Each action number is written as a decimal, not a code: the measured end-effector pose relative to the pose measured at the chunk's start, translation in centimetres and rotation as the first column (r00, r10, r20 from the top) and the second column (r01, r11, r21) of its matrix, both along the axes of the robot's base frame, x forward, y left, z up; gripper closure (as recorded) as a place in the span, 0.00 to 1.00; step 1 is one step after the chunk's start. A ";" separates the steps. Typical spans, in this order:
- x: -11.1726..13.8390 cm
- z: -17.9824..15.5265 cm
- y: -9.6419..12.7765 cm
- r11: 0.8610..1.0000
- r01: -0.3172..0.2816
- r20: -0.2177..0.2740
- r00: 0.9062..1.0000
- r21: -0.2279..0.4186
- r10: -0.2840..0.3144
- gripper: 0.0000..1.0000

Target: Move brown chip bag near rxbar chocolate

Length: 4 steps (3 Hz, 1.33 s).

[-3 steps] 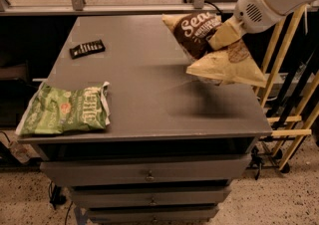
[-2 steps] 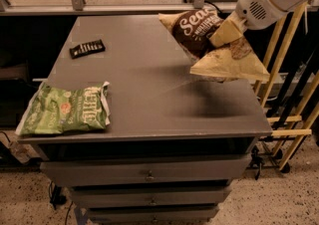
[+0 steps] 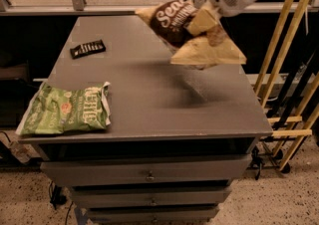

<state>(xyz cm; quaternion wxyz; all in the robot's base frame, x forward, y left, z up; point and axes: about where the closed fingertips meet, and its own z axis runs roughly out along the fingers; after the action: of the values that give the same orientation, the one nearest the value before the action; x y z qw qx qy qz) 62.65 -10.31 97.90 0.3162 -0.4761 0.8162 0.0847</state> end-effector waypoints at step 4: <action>8.3 2.0 18.2 0.966 -0.228 0.100 0.966 -0.120 0.240 1.00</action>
Offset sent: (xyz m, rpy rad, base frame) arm 0.0743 0.1827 0.0561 -0.1569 -0.1392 0.3597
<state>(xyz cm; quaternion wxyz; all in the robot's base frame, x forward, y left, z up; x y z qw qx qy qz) 70.94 7.84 99.90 0.3238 -0.5894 0.7384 0.0501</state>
